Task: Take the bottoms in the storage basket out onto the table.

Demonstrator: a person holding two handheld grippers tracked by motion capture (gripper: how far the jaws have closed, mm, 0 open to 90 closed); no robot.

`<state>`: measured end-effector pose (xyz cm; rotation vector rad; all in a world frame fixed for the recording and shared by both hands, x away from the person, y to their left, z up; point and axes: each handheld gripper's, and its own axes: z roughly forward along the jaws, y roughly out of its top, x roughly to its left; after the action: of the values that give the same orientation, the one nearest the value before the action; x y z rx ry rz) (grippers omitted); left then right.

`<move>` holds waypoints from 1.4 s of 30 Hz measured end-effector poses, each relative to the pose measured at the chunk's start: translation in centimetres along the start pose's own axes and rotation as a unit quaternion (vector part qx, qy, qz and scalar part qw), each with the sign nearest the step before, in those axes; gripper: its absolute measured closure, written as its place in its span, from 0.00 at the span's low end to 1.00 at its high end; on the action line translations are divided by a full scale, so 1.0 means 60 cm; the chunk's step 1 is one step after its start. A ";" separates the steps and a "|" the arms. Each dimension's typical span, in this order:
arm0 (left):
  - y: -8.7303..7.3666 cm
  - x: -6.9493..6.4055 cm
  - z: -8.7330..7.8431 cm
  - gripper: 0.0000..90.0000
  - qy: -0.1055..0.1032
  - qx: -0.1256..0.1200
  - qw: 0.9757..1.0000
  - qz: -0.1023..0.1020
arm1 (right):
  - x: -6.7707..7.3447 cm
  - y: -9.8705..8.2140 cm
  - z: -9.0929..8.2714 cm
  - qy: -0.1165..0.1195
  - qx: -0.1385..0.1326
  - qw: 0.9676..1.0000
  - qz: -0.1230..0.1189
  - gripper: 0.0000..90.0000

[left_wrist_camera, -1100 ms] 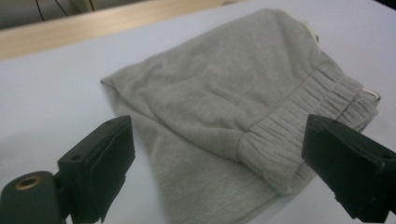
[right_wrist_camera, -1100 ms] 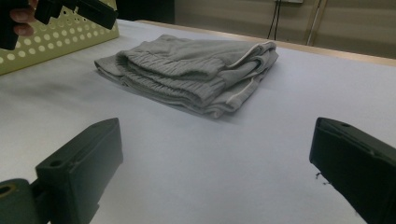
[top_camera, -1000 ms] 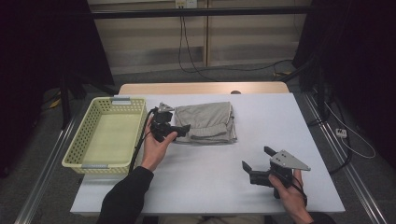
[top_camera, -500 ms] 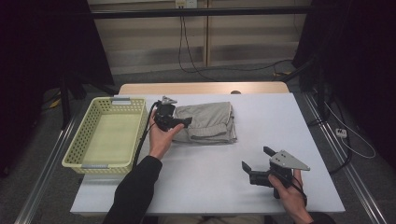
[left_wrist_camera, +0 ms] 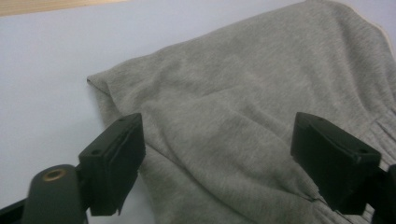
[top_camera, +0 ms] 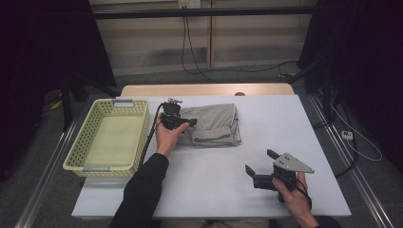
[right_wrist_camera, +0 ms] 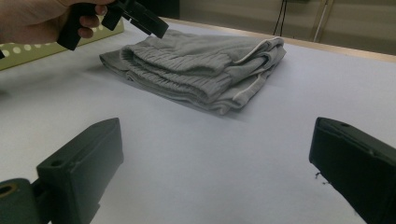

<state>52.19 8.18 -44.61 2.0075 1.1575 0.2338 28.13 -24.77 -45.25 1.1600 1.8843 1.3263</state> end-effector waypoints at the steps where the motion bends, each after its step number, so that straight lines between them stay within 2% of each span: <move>1: 0.000 0.000 0.002 0.22 0.005 0.001 1.000 0.003 | 0.000 0.000 0.000 0.000 -0.001 1.000 -0.001 0.03; 3: -0.001 0.003 0.005 0.23 0.009 0.007 1.000 0.002 | 0.001 0.000 -0.001 0.002 0.000 1.000 -0.001 0.03; 7: -0.005 0.013 0.010 0.25 0.004 0.014 1.000 -0.014 | 0.001 0.000 0.000 0.003 0.002 1.000 -0.004 0.03; 8: -0.006 0.018 0.010 0.27 0.011 0.017 1.000 -0.020 | 0.001 -0.001 0.000 0.003 0.003 1.000 -0.003 0.03; 12: -0.007 0.023 0.010 0.28 0.014 0.023 0.999 -0.020 | 0.002 -0.001 0.001 0.003 0.005 1.000 -0.004 0.03; 13: -0.009 0.026 0.012 0.29 0.013 0.032 0.999 -0.031 | 0.002 -0.001 0.001 0.004 0.005 1.000 -0.004 0.03; 14: -0.009 0.026 0.012 0.30 0.013 0.032 0.999 -0.031 | 0.002 -0.001 0.001 0.004 0.005 1.000 -0.005 0.03; 15: -0.012 0.030 0.016 0.32 0.002 0.035 0.999 -0.042 | 0.002 -0.001 0.001 0.004 0.005 1.000 -0.005 0.03; 17: -0.011 0.030 0.015 0.32 0.001 0.036 0.998 -0.046 | 0.002 -0.001 0.001 0.004 0.005 1.000 -0.006 0.03; 21: -0.011 0.033 0.014 0.38 -0.003 0.035 0.997 -0.072 | 0.002 -0.001 0.002 0.005 0.006 1.000 -0.005 0.03; 22: -0.010 0.030 0.015 0.38 -0.003 0.036 0.997 -0.071 | 0.002 -0.001 0.002 0.005 0.006 1.000 -0.005 0.03; 23: -0.011 0.023 0.017 0.39 0.000 0.039 0.997 -0.060 | 0.002 -0.001 0.002 0.005 0.007 1.000 -0.005 0.03; 27: -0.011 0.016 0.018 0.47 -0.001 0.041 0.998 -0.054 | 0.002 -0.001 0.003 0.004 0.007 1.000 -0.005 0.03; 28: -0.012 0.013 0.018 0.54 0.005 0.042 0.998 -0.046 | 0.002 -0.001 0.003 0.006 0.007 1.000 -0.006 0.03; 30: -0.012 0.007 0.019 0.60 0.008 0.047 0.998 -0.037 | 0.002 -0.001 0.002 0.006 0.007 1.000 -0.007 0.03; 32: -0.011 0.006 0.019 0.62 0.007 0.048 0.998 -0.039 | 0.002 -0.001 0.002 0.005 0.007 1.000 -0.006 0.03; 33: -0.012 0.006 0.020 0.68 0.003 0.048 0.998 -0.042 | 0.002 -0.001 0.003 0.006 0.007 1.000 -0.005 0.03; 35: -0.013 0.006 0.020 0.71 -0.001 0.046 0.998 -0.045 | 0.002 -0.001 0.002 0.006 0.007 1.000 -0.006 0.03; 37: -0.012 0.004 0.021 0.72 0.000 0.047 0.998 -0.043 | 0.002 -0.001 0.003 0.007 0.007 1.000 -0.006 0.03; 39: -0.013 0.004 0.021 0.81 -0.012 0.051 0.998 -0.042 | 0.002 -0.001 0.004 0.008 0.007 1.000 -0.006 0.03; 42: -0.016 0.003 0.022 0.87 -0.021 0.051 0.998 -0.043 | 0.003 -0.001 0.003 0.008 0.007 1.000 -0.006 0.03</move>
<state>52.32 7.86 -46.18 2.0340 1.2486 0.0897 28.20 -24.55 -45.38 1.1462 1.9122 1.3216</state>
